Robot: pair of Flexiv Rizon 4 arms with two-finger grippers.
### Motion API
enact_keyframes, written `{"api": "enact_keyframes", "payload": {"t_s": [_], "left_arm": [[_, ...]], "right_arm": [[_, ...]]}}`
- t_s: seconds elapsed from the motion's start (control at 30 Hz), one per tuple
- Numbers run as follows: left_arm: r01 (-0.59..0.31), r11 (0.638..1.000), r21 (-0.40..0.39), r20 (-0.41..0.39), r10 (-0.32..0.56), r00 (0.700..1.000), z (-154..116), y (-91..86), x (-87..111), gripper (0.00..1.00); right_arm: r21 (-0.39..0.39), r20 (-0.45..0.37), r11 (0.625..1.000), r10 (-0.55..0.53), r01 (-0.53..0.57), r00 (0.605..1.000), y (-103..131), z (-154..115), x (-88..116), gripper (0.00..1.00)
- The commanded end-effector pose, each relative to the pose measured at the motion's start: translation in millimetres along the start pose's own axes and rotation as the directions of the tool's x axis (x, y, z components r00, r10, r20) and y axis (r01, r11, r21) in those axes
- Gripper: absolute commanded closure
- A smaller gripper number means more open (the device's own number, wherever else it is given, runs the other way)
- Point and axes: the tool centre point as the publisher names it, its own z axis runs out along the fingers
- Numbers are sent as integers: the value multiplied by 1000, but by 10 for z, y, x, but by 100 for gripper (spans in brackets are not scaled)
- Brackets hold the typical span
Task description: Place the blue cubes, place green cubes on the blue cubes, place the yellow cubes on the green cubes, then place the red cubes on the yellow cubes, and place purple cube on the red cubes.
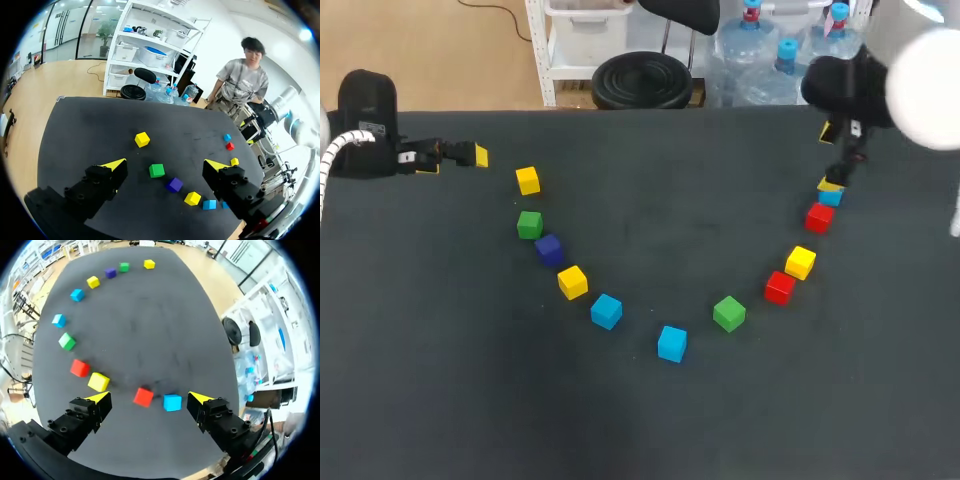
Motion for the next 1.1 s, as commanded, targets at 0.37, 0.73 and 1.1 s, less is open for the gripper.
{"api": "enact_keyframes", "payload": {"t_s": [0.37,0.73,1.1], "left_arm": [[2,1000,-9,-6,-2,1000,-2,-20,-12,0],[2,1000,-9,-6,-2,1000,-2,-20,-12,0],[2,1000,-9,-6,-2,1000,-2,-20,-12,0]], "right_arm": [[-161,-129,987,-1,-20,992,-688,560,313,0],[-188,-172,982,-60,27,983,-649,738,498,0],[-212,-175,977,-43,5,984,-607,912,514,4]]}}
